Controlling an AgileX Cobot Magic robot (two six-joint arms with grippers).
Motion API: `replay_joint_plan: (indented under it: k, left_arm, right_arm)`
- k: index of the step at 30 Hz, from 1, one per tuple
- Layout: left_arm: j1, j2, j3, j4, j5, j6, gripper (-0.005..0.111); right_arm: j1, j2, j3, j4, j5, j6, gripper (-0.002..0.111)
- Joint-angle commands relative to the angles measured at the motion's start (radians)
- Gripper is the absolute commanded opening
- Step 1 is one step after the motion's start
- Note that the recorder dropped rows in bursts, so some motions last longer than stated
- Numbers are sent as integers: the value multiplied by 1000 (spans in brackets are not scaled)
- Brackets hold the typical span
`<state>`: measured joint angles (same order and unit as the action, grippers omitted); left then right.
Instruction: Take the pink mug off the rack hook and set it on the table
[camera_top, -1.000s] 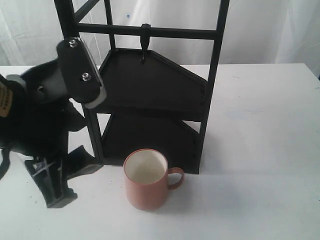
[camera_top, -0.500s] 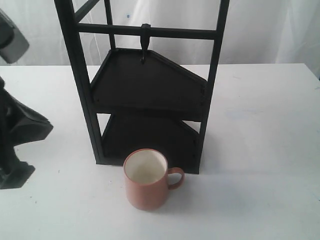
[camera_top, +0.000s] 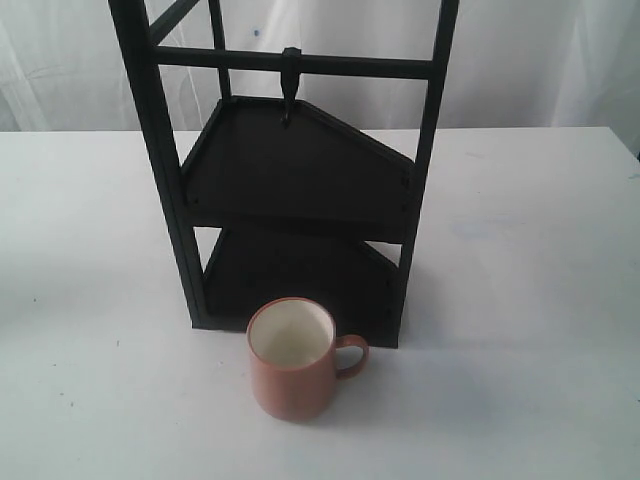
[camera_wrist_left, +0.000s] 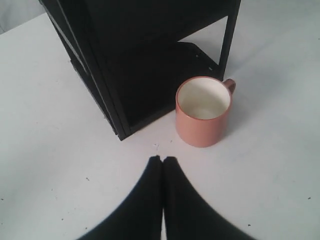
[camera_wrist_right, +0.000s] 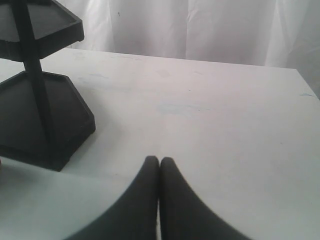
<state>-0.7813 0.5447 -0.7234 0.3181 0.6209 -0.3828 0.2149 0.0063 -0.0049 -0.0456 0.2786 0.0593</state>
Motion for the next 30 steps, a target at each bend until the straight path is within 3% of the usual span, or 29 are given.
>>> replay_joint_plan:
  k: [1, 10, 16, 19, 22, 25, 27, 30]
  left_arm:
    - [1, -69, 6, -3, 43, -6, 0]
    - [1, -84, 6, 0, 44, -4, 0]
    - [1, -84, 3, 82, 1, 0, 0]
    - [1, -84, 1, 82, -102, 68, 0]
    - [12, -84, 35, -5, -321, 218, 0]
    - [61, -88, 136, -334, -621, 542, 0]
    - [92, -93, 188, -475, -730, 681, 0]
    - [132, -118, 266, -443, -755, 619, 0]
  right_arm:
    - [-6, -6, 5, -3, -3, 1, 0]
    - [-6, -6, 5, -3, -3, 1, 0]
    - [-6, -6, 5, -3, -3, 1, 0]
    - [-6, -6, 5, -3, -3, 1, 0]
    - [-6, -6, 5, -3, -3, -25, 0]
    - [-6, -6, 5, -3, -3, -30, 0]
    - [-6, -6, 5, -3, -3, -30, 0]
    - [-6, -6, 5, -3, -3, -30, 0]
